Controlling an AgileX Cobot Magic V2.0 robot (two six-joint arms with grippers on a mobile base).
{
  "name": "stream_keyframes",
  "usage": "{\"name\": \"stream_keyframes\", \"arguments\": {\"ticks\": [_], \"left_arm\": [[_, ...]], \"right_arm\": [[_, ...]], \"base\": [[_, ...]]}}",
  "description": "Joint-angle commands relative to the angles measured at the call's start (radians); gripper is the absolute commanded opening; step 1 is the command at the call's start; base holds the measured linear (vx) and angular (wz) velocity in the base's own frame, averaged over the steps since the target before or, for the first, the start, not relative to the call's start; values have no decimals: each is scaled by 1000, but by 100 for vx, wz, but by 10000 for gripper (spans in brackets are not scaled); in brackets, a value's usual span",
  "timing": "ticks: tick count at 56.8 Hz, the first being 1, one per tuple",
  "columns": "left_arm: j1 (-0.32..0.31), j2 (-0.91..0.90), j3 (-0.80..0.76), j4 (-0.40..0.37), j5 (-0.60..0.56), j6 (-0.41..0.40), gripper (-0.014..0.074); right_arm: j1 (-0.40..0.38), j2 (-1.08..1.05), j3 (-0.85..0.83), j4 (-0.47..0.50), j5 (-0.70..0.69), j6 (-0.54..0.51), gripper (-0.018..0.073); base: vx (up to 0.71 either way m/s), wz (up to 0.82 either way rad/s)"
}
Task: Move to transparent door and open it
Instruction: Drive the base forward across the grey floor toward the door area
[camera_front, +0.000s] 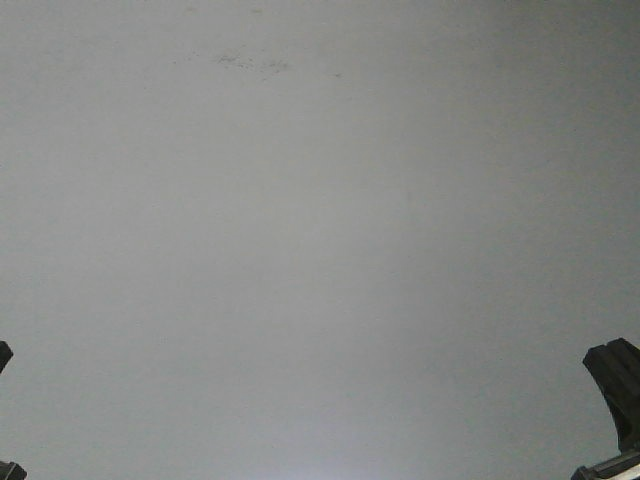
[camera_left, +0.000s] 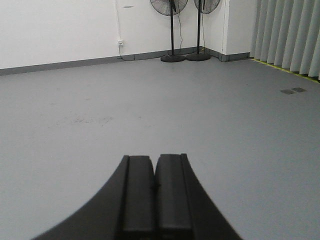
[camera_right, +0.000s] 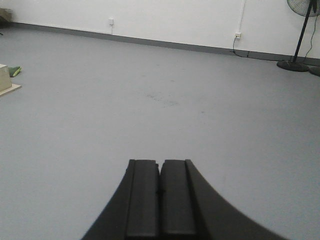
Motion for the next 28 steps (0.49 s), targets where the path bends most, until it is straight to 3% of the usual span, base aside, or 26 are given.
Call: {"name": "stream_keyframes", "arguments": {"ticks": [1,28], "left_arm": [[-6,-2,9,-2,-82,-5,-6],[-6,-2,9,-2,-82,-5,-6]], "right_arm": [[-3,-12,4,-5,-84,-1,-5],[-3,-12,4,-5,-84,-1,-5]], "base": [[0,0],[0,0]]}}
